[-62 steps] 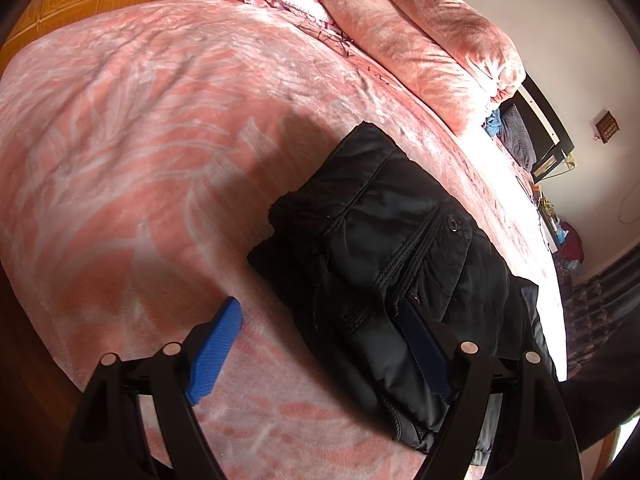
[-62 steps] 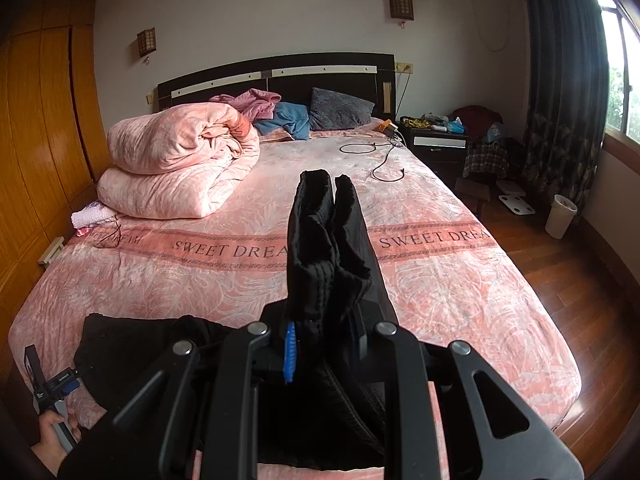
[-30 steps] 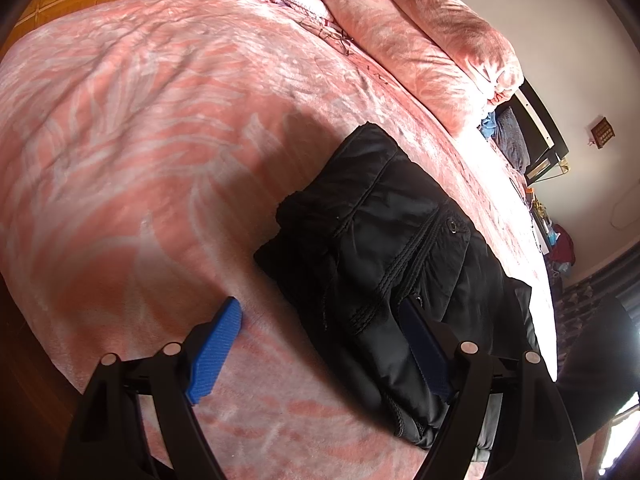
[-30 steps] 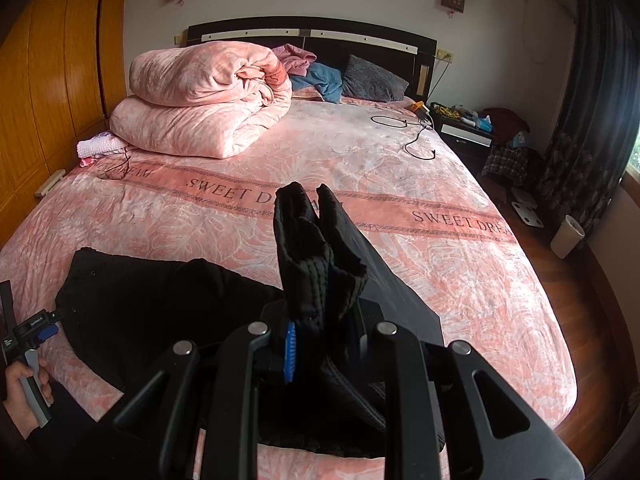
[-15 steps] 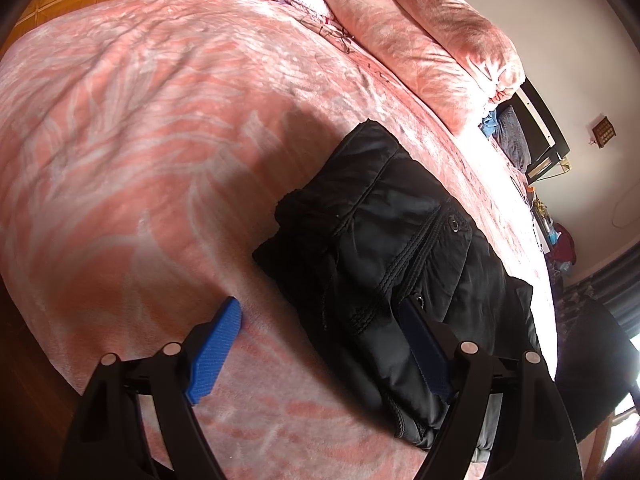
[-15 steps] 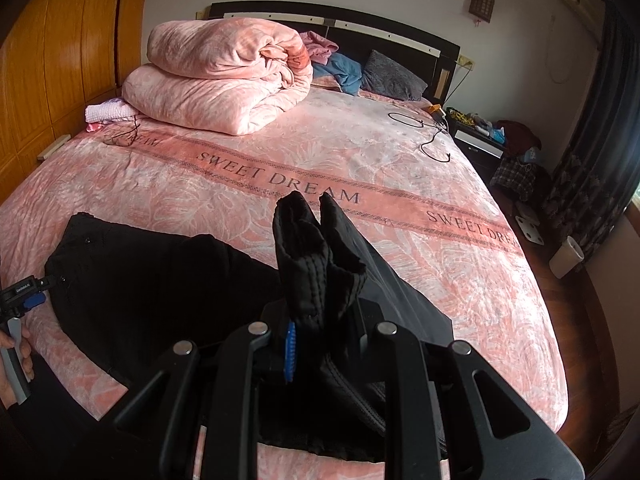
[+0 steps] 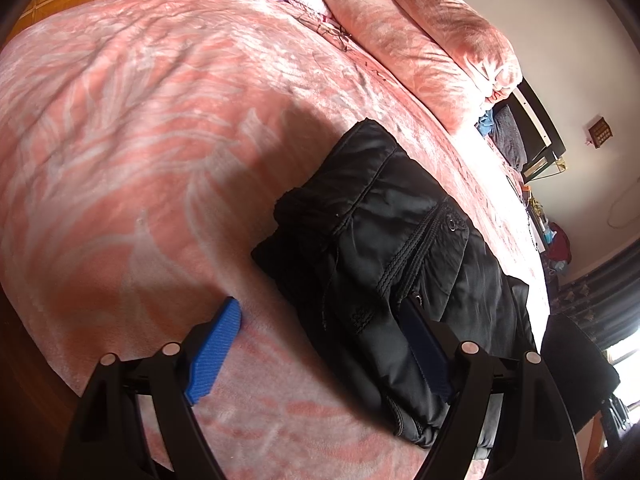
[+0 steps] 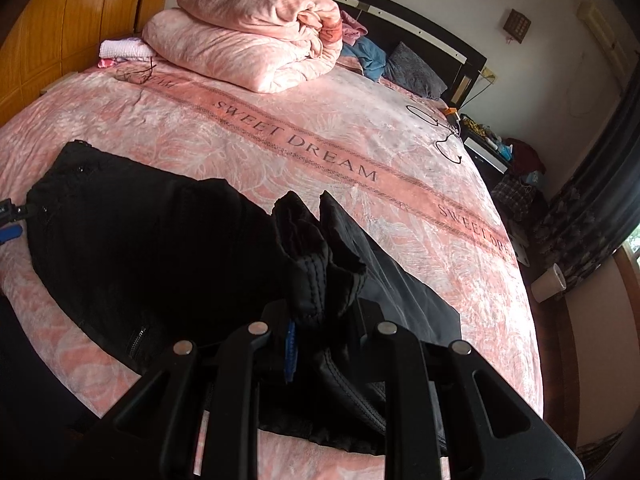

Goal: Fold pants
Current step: 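Lower the held pant leg onto the folded pants with the right tool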

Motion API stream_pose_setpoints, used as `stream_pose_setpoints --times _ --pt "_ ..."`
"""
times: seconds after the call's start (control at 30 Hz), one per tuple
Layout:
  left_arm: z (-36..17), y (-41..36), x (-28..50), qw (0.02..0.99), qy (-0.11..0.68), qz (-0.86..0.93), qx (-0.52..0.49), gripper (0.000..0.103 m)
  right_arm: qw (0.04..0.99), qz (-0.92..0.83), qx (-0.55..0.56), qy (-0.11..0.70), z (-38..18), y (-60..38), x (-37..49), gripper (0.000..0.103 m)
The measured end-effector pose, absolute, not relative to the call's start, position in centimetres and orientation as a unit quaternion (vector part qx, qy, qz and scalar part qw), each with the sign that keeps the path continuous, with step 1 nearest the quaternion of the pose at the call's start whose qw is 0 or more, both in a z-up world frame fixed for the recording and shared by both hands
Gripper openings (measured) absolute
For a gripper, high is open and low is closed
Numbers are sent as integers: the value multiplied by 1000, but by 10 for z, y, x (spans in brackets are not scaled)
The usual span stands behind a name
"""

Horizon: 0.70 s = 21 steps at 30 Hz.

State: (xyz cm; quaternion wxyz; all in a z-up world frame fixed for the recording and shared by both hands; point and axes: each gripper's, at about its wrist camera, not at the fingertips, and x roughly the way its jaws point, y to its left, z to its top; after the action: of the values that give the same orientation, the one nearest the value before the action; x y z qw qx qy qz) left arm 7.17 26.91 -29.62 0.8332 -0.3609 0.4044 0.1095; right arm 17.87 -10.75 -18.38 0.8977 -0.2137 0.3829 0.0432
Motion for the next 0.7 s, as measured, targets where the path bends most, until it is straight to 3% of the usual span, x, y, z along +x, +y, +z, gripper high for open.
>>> stream_pose_setpoints --times 0.6,0.7 --pt "-296 271 70 833 404 107 -364 82 861 33 -325 389 -250 -60 163 19" --pt "-296 271 70 833 404 107 -363 83 851 30 -350 390 -268 -54 156 23"
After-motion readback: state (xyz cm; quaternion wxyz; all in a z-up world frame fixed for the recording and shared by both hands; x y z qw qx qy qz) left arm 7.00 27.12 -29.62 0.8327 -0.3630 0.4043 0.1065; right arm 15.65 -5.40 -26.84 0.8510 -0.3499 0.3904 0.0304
